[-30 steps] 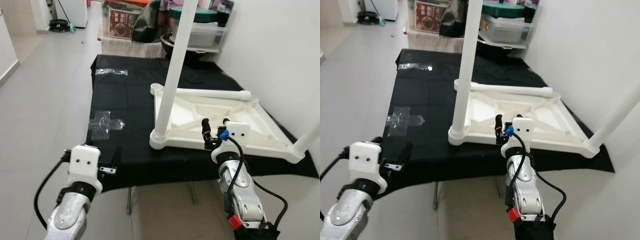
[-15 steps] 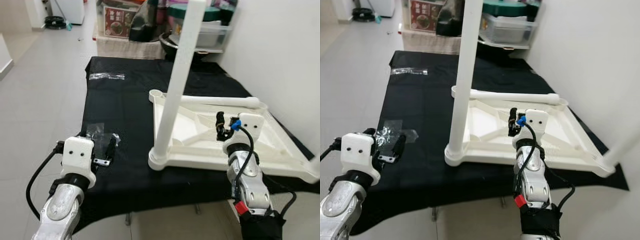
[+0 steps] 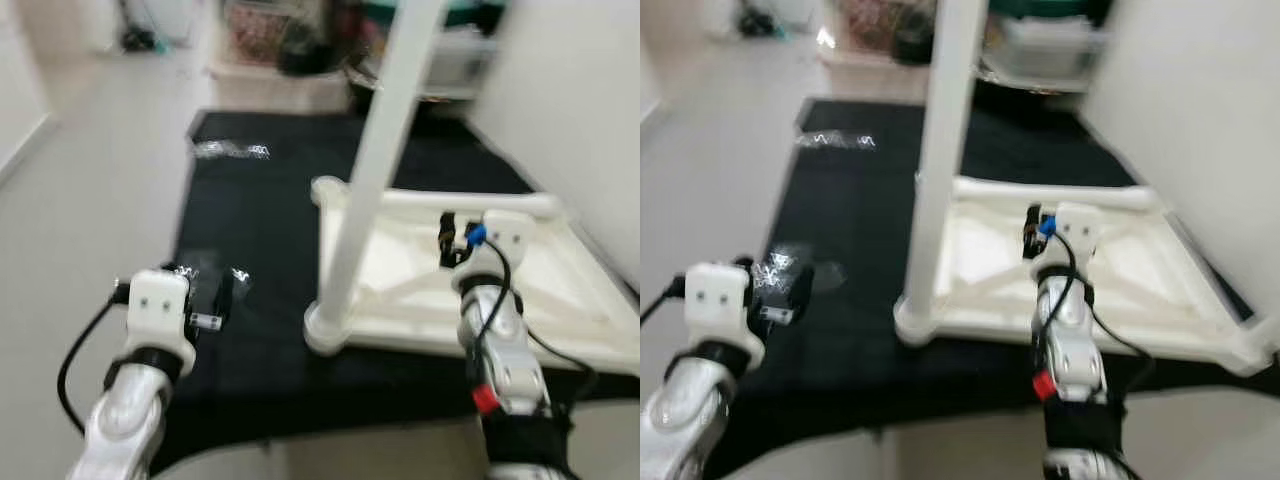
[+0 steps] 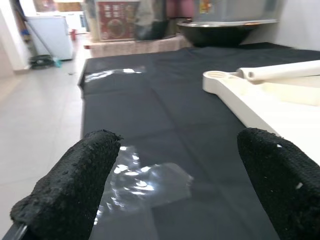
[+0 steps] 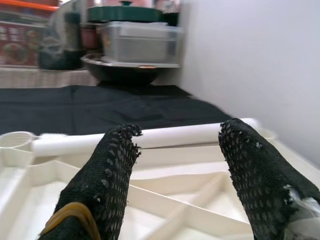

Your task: Building children table

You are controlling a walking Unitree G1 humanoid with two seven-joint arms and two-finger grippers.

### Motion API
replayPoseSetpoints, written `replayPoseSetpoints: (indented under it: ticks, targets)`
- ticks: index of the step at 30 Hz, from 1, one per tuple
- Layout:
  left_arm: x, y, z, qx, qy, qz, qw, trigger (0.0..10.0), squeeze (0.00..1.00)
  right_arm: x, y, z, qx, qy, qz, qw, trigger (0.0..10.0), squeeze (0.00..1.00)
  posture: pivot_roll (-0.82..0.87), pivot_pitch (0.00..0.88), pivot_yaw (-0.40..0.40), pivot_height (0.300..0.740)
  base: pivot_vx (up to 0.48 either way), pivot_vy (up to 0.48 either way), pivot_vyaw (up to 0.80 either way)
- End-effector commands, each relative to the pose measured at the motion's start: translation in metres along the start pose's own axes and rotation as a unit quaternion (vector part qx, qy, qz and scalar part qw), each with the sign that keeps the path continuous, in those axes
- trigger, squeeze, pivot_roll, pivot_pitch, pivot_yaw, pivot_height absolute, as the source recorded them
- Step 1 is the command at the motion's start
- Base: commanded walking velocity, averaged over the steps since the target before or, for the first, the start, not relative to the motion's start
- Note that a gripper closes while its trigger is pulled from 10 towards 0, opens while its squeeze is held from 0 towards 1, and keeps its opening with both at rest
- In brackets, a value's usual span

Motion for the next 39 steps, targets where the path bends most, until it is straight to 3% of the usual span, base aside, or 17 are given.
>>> replayPoseSetpoints:
  ticks: [1, 6, 7, 8, 9, 13, 14, 16, 17, 19, 20, 21, 22, 23, 24, 26, 39]
  targets:
    - [-0.006, 0.005, 0.003, -0.006, -0.003, -0.012, 1.000, 10.0, 0.00, -0.005, -0.001, 0.002, 0.002, 0.004, -0.011, 1.000, 10.0, 0.00, 0.12, 0.038, -0.144, 0.740, 0.000, 0.000, 0.00]
    - [-0.015, 0.012, 0.016, -0.033, 0.007, -0.033, 0.999, 10.0, 0.00, -0.012, -0.010, 0.001, 0.063, 0.007, -0.030, 0.998, 10.0, 0.00, 0.12, 0.034, -0.144, 0.740, 0.000, 0.000, 0.00]
    - [-0.025, 0.020, 0.027, -0.070, 0.020, -0.055, 0.996, 10.0, 0.00, -0.018, -0.019, -0.004, 0.153, 0.011, -0.056, 0.987, 10.0, 0.00, 0.12, 0.037, -0.146, 0.740, 0.000, 0.000, 0.00]
    - [-0.025, 0.020, 0.027, -0.070, 0.020, -0.055, 0.996, 10.0, 0.00, -0.018, -0.019, -0.004, 0.153, 0.011, -0.056, 0.987, 10.0, 0.00, 0.12, 0.037, -0.146, 0.740, 0.000, 0.000, 0.00]
    - [-0.033, 0.028, 0.038, -0.106, 0.039, -0.078, 0.990, 10.0, 0.00, -0.019, -0.023, -0.006, 0.235, 0.011, -0.072, 0.969, 10.0, 0.00, 0.12, 0.045, -0.145, 0.740, 0.000, 0.000, 0.00]
    - [-0.040, 0.038, 0.051, -0.136, 0.054, -0.096, 0.985, 10.0, 0.00, -0.019, -0.024, -0.003, 0.306, 0.030, -0.084, 0.948, 10.0, 0.00, 0.12, 0.049, -0.147, 0.740, 0.000, 0.000, 0.00]
    - [-0.042, 0.044, 0.058, -0.157, 0.060, -0.102, 0.980, 10.0, 0.00, -0.015, -0.025, -0.001, 0.332, 0.026, -0.085, 0.939, 10.0, 0.13, 0.12, 0.062, -0.150, 0.740, 0.000, 0.000, 0.00]
    - [-0.043, 0.048, 0.064, -0.171, 0.065, -0.107, 0.977, 10.0, 0.00, -0.011, -0.025, -0.001, 0.350, 0.022, -0.086, 0.933, 10.0, 0.13, 0.12, 0.062, -0.150, 0.740, 0.000, 0.000, 0.00]
    - [-0.045, 0.052, 0.069, -0.181, 0.070, -0.114, 0.974, 10.0, 0.00, -0.005, -0.023, -0.003, 0.384, 0.010, -0.078, 0.920, 10.0, 1.00, 0.12, 0.067, -0.147, 0.740, 0.000, 0.000, 0.00]
    - [-0.045, 0.052, 0.069, -0.181, 0.070, -0.114, 0.974, 10.0, 0.00, -0.005, -0.023, -0.003, 0.384, 0.010, -0.078, 0.920, 10.0, 1.00, 0.12, 0.067, -0.147, 0.740, 0.000, 0.000, 0.00]
    - [-0.046, 0.055, 0.074, -0.192, 0.073, -0.119, 0.971, 10.0, 0.00, 0.004, -0.019, -0.009, 0.420, 0.011, -0.058, 0.905, 10.0, 1.00, 0.12, 0.076, -0.149, 0.740, 0.000, 0.000, 0.00]
    - [-0.046, 0.057, 0.078, -0.204, 0.075, -0.122, 0.968, 10.0, 0.00, 0.015, -0.015, -0.020, 0.463, 0.008, -0.035, 0.886, 10.0, 0.00, 0.12, 0.083, -0.147, 0.740, 0.000, 0.000, 0.00]
    - [-0.046, 0.057, 0.078, -0.204, 0.075, -0.122, 0.968, 10.0, 0.00, 0.015, -0.015, -0.020, 0.463, 0.008, -0.035, 0.886, 10.0, 0.00, 0.12, 0.083, -0.147, 0.740, 0.000, 0.000, 0.00]
    - [-0.046, 0.059, 0.081, -0.214, 0.079, -0.125, 0.966, 10.0, 0.00, 0.024, -0.012, -0.030, 0.496, 0.002, -0.019, 0.868, 10.0, 0.00, 0.12, 0.087, -0.145, 0.740, 0.000, 0.000, 0.00]
    - [-0.044, 0.062, 0.086, -0.235, 0.087, -0.127, 0.960, 10.0, 0.00, 0.036, -0.007, -0.048, 0.554, -0.022, -0.003, 0.832, 10.0, 0.00, 0.12, 0.092, -0.148, 0.740, 0.000, 0.000, 0.00]
    - [-0.043, 0.065, 0.088, -0.246, 0.091, -0.129, 0.956, 10.0, 0.00, 0.040, -0.001, -0.057, 0.592, -0.034, 0.001, 0.805, 10.0, 0.00, 0.13, 0.094, -0.148, 0.740, 0.000, 0.000, 0.00]
    - [-0.039, 0.073, 0.093, -0.256, 0.081, -0.126, 0.955, 10.0, 0.00, 0.055, 0.006, -0.097, 0.672, -0.051, 0.017, 0.738, 10.0, 0.00, 0.13, 0.130, -0.161, 0.740, 0.000, 0.000, 0.00]
Point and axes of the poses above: a point about 5 cm out from each wrist's last joint towards the gripper, its own y axis pointing back from the gripper into the wrist, its own x axis along the axis of the wrist's last joint, z = x × y, the point moved 4 cm from there along -y, pointing out of the wrist towards the gripper, and after that the axes turned 8 degrees about y, right-handed, at the moved point
